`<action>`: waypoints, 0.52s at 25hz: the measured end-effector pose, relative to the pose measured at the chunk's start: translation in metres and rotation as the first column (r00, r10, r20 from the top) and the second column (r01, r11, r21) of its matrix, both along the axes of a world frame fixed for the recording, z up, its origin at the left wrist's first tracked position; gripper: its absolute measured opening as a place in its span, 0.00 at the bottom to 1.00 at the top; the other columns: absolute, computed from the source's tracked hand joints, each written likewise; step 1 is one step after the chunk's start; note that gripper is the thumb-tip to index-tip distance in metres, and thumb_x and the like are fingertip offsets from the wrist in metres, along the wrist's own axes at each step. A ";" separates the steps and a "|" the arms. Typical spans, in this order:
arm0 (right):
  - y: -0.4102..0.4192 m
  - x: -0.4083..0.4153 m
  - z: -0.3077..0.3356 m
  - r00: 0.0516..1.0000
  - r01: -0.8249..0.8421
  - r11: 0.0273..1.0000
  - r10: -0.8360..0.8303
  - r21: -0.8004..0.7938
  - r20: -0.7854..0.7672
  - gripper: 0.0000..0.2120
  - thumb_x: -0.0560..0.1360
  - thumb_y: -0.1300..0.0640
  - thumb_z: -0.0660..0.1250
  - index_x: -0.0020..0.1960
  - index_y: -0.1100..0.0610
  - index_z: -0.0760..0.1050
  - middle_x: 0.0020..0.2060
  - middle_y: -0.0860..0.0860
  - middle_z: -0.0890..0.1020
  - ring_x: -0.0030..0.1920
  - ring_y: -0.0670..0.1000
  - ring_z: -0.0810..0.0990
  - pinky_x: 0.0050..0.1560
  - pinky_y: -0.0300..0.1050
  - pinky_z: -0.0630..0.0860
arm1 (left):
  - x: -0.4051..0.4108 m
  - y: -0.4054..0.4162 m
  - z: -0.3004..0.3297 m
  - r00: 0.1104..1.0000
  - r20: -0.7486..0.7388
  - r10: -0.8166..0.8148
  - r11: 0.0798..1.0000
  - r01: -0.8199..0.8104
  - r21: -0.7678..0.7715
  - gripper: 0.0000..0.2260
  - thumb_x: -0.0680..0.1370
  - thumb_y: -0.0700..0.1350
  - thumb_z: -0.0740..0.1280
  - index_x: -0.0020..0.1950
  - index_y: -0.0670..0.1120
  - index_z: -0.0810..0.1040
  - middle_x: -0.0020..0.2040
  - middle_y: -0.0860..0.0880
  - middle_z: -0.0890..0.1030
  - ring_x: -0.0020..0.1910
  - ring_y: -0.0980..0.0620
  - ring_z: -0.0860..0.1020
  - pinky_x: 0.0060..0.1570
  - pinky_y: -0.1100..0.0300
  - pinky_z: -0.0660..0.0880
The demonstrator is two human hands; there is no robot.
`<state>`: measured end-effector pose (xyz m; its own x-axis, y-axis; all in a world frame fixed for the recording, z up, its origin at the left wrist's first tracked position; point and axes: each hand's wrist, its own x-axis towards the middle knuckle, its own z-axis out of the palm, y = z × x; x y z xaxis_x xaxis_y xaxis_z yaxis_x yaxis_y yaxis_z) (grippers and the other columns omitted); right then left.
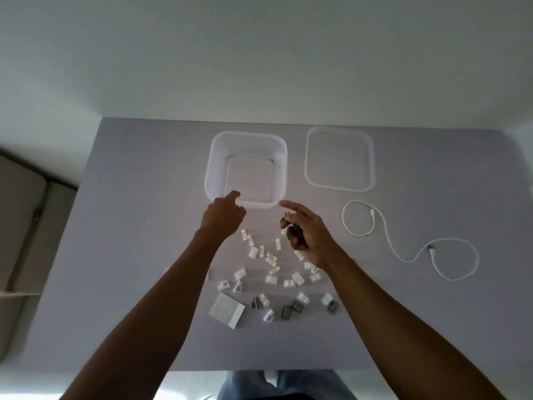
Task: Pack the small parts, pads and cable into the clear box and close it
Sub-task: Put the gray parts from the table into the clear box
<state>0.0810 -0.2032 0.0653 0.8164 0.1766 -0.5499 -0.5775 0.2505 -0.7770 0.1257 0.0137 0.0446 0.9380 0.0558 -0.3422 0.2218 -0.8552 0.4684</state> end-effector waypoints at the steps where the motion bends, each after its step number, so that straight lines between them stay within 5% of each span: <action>1: 0.007 0.007 0.000 0.999 -0.027 0.997 0.028 -0.070 0.018 0.13 0.78 0.63 0.62 0.58 0.54 0.81 0.37 0.57 0.78 0.24 0.49 0.65 0.24 0.36 0.57 | 0.005 0.003 -0.007 0.998 -0.028 -0.056 0.996 0.058 0.065 0.18 0.77 0.48 0.62 0.67 0.49 0.73 0.51 0.41 0.82 0.51 0.38 0.80 0.52 0.49 0.76; 6: 0.033 0.034 0.000 0.994 -0.017 0.958 0.048 -0.286 0.101 0.07 0.76 0.61 0.67 0.50 0.58 0.84 0.33 0.55 0.75 0.23 0.48 0.63 0.23 0.37 0.59 | 0.007 0.010 -0.017 0.993 0.048 -0.106 0.989 0.100 0.111 0.10 0.79 0.47 0.61 0.53 0.48 0.81 0.45 0.43 0.83 0.44 0.40 0.81 0.40 0.56 0.72; 13: 0.072 0.061 -0.004 0.996 0.015 0.944 0.015 -0.329 0.086 0.09 0.76 0.57 0.67 0.48 0.62 0.82 0.29 0.54 0.73 0.23 0.47 0.64 0.23 0.37 0.62 | -0.015 0.025 -0.022 0.950 -0.060 -0.306 0.951 0.303 -0.059 0.13 0.78 0.54 0.64 0.40 0.47 0.79 0.37 0.51 0.80 0.36 0.50 0.79 0.40 0.55 0.77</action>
<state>0.1417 -0.1308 0.0609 0.8632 -0.0022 -0.5049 -0.5047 -0.0275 -0.8628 0.1107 0.0389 0.0223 0.8823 -0.2469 -0.4008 -0.0128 -0.8637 0.5038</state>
